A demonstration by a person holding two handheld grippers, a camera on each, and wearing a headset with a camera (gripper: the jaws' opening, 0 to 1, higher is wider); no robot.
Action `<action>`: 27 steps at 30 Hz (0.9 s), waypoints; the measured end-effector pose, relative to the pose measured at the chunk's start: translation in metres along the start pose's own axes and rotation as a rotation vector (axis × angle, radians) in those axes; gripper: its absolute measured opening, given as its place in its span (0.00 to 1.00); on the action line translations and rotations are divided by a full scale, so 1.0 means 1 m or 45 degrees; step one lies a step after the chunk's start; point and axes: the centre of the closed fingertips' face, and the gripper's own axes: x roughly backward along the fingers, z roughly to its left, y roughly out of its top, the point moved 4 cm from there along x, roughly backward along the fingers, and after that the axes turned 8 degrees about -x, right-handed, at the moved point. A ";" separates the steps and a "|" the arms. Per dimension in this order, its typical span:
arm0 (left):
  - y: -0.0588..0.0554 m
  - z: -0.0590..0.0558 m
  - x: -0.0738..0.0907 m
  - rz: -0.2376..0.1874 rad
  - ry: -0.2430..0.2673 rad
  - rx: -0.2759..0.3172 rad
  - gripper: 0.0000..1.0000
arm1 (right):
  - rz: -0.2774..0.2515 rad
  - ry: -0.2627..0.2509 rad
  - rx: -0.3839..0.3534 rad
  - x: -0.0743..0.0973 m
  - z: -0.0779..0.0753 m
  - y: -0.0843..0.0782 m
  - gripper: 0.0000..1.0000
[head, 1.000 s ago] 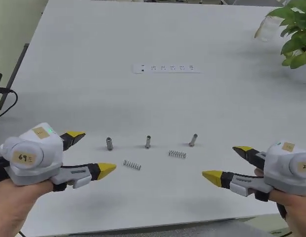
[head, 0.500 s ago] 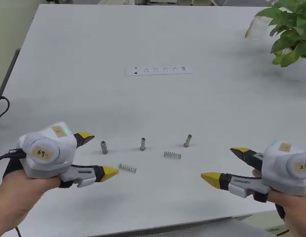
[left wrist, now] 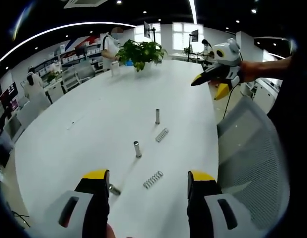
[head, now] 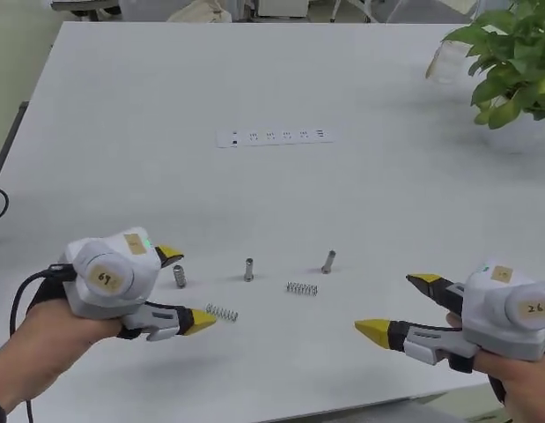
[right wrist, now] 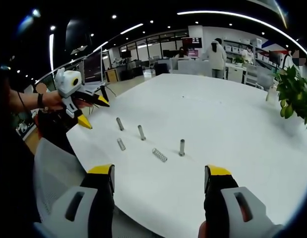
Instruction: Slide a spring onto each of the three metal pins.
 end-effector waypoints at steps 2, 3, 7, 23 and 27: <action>-0.001 -0.001 -0.004 0.013 -0.016 -0.018 0.59 | 0.003 0.000 0.000 0.000 0.000 -0.001 0.73; -0.002 -0.001 -0.006 0.019 -0.023 -0.025 0.59 | 0.004 0.001 -0.001 0.000 0.000 -0.001 0.73; -0.005 -0.004 -0.014 0.048 -0.067 -0.054 0.59 | 0.007 -0.001 -0.002 0.001 0.000 -0.002 0.72; -0.016 -0.011 -0.046 0.130 -0.177 -0.144 0.56 | 0.021 -0.014 -0.007 0.006 -0.006 -0.008 0.72; -0.021 -0.014 -0.054 0.155 -0.204 -0.156 0.55 | 0.021 -0.017 -0.013 0.008 -0.007 -0.010 0.71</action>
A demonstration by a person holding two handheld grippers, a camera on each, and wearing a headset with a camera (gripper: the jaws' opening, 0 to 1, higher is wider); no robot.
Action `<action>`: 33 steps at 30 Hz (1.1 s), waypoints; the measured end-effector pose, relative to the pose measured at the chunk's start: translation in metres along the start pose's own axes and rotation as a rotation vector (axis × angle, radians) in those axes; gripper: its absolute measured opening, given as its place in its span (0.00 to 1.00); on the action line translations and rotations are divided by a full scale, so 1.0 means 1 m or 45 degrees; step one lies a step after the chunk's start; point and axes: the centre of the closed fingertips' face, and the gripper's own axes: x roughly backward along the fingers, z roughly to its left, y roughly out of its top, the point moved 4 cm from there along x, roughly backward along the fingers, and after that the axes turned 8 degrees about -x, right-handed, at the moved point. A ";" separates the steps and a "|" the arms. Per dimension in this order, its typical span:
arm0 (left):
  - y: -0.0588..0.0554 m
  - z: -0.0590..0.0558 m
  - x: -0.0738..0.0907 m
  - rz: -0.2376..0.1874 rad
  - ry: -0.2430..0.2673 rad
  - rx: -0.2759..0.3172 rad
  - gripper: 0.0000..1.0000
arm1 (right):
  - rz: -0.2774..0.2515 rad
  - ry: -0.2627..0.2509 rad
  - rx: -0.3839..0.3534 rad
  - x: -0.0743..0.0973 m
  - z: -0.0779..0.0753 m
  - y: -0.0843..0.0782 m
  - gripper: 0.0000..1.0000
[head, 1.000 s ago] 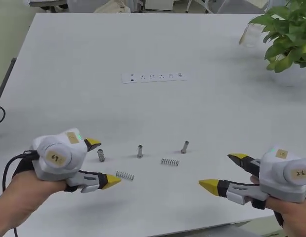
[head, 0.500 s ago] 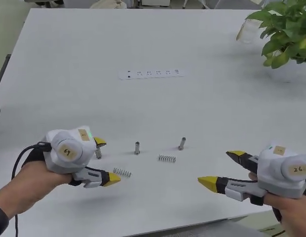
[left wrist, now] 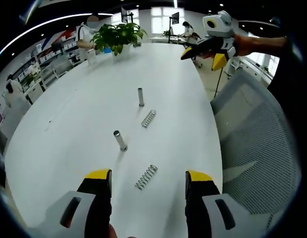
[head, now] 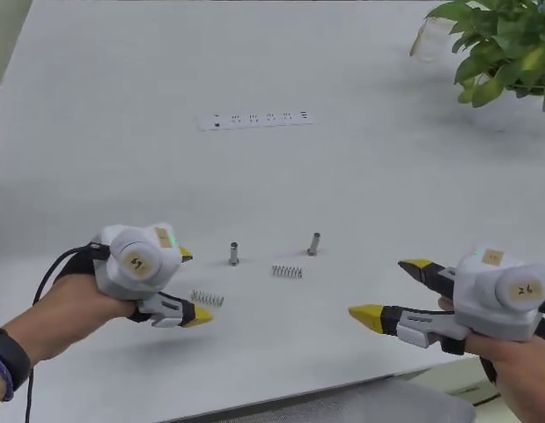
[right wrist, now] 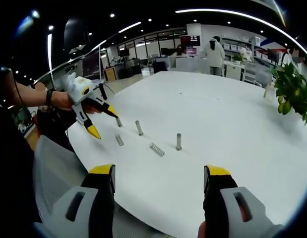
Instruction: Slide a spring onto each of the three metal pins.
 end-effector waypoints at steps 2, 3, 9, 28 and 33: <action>-0.002 -0.001 -0.004 0.010 -0.016 -0.006 0.55 | 0.003 -0.001 0.001 0.000 0.000 -0.001 0.71; -0.003 -0.001 -0.006 0.015 -0.019 -0.008 0.55 | 0.005 0.000 0.001 0.001 0.000 -0.002 0.71; -0.009 -0.005 -0.019 0.046 -0.057 -0.018 0.55 | 0.017 0.007 0.008 0.002 0.001 -0.006 0.71; -0.033 -0.008 -0.044 0.125 -0.110 -0.011 0.43 | 0.031 0.014 0.014 -0.001 0.000 -0.006 0.70; -0.037 -0.011 -0.046 0.143 -0.117 -0.044 0.37 | 0.036 0.014 0.016 -0.002 0.000 -0.006 0.69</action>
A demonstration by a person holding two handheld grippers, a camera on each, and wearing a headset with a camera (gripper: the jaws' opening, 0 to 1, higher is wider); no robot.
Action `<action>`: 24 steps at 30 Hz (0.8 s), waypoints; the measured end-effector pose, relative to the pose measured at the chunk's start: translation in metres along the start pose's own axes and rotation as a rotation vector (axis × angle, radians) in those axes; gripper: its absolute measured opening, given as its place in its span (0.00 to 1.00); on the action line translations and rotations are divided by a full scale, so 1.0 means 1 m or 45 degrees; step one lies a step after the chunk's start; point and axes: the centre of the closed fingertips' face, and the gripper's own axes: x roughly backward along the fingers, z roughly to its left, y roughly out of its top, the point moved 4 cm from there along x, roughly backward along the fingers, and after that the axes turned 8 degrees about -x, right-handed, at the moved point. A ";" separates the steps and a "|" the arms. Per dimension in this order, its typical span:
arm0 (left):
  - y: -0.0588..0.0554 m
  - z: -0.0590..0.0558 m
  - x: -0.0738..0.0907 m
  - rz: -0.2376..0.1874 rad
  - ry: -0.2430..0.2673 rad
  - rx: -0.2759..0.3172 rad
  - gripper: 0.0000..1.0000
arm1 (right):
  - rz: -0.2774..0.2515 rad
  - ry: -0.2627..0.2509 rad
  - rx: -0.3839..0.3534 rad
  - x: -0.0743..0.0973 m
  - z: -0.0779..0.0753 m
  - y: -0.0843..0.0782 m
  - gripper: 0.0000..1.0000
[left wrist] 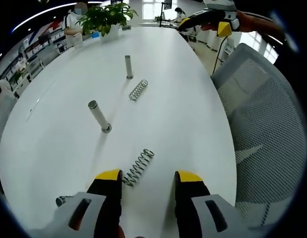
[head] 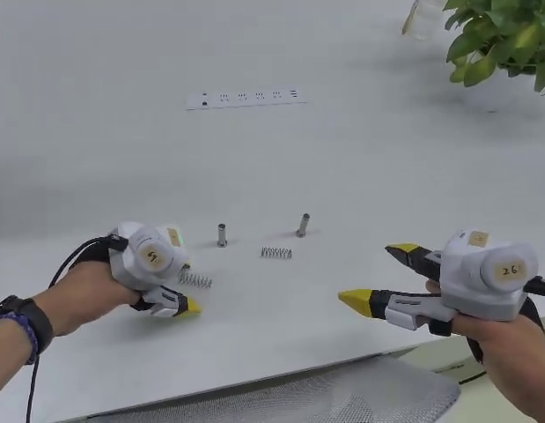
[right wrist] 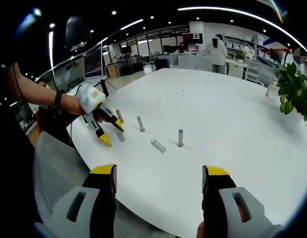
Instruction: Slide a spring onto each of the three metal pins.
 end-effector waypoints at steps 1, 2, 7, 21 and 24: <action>-0.001 -0.001 -0.001 0.013 0.004 -0.014 0.35 | -0.002 0.002 0.001 0.000 0.000 0.000 0.69; -0.002 -0.001 0.000 0.024 0.000 -0.018 0.34 | -0.002 0.003 0.000 0.000 0.000 0.001 0.69; -0.001 0.004 -0.001 -0.005 0.023 0.030 0.27 | 0.001 0.011 0.002 -0.002 0.002 0.000 0.68; -0.001 0.004 0.000 0.003 0.024 0.019 0.03 | -0.003 0.018 0.027 -0.001 0.004 0.005 0.68; -0.001 0.003 0.001 0.002 0.024 0.045 0.02 | -0.004 0.018 0.028 -0.001 0.004 0.006 0.67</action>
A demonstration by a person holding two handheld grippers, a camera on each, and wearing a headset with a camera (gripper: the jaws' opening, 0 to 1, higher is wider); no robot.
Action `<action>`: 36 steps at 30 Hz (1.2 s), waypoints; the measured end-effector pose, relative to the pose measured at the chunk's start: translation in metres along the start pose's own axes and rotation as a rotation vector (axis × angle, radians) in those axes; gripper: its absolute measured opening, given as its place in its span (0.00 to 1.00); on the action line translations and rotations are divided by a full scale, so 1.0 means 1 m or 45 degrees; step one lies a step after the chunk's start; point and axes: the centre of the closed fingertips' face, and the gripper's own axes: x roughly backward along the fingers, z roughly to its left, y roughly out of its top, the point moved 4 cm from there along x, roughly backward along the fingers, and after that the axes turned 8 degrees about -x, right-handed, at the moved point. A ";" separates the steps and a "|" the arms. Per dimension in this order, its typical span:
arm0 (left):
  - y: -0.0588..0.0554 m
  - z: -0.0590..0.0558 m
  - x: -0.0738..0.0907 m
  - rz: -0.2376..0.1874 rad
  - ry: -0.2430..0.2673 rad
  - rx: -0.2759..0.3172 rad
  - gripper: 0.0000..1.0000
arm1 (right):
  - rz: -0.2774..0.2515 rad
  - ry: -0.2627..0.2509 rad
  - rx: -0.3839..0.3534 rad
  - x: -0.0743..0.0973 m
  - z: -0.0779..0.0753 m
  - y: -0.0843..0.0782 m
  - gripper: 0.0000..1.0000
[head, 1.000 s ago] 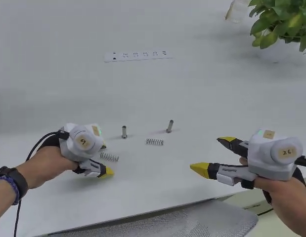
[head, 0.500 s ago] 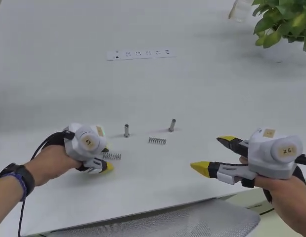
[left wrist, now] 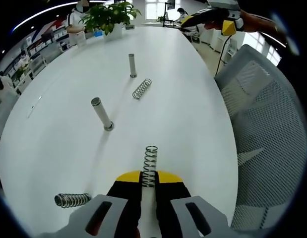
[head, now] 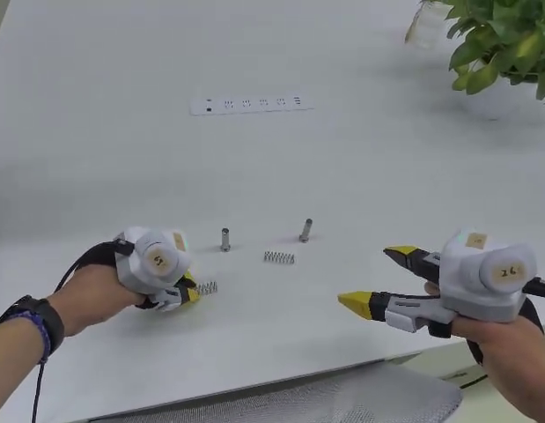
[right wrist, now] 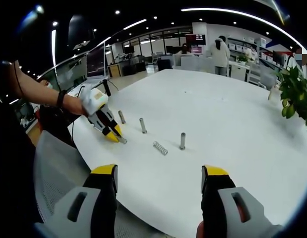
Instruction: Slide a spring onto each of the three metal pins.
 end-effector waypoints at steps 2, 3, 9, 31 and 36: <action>0.000 0.000 0.000 0.001 -0.001 0.018 0.02 | 0.001 0.002 0.002 0.000 0.001 0.000 0.67; -0.001 -0.001 0.000 0.004 -0.003 0.020 0.02 | 0.003 0.004 0.007 0.000 0.002 0.000 0.67; -0.003 -0.004 0.007 -0.004 0.002 0.041 0.02 | -0.013 0.011 0.004 -0.001 0.003 0.002 0.68; 0.013 -0.014 0.047 -0.116 0.091 0.047 0.02 | 0.001 0.127 0.041 -0.019 0.021 0.006 0.63; 0.027 -0.018 0.052 -0.166 0.102 0.047 0.02 | 0.006 0.159 0.055 -0.021 0.025 0.007 0.61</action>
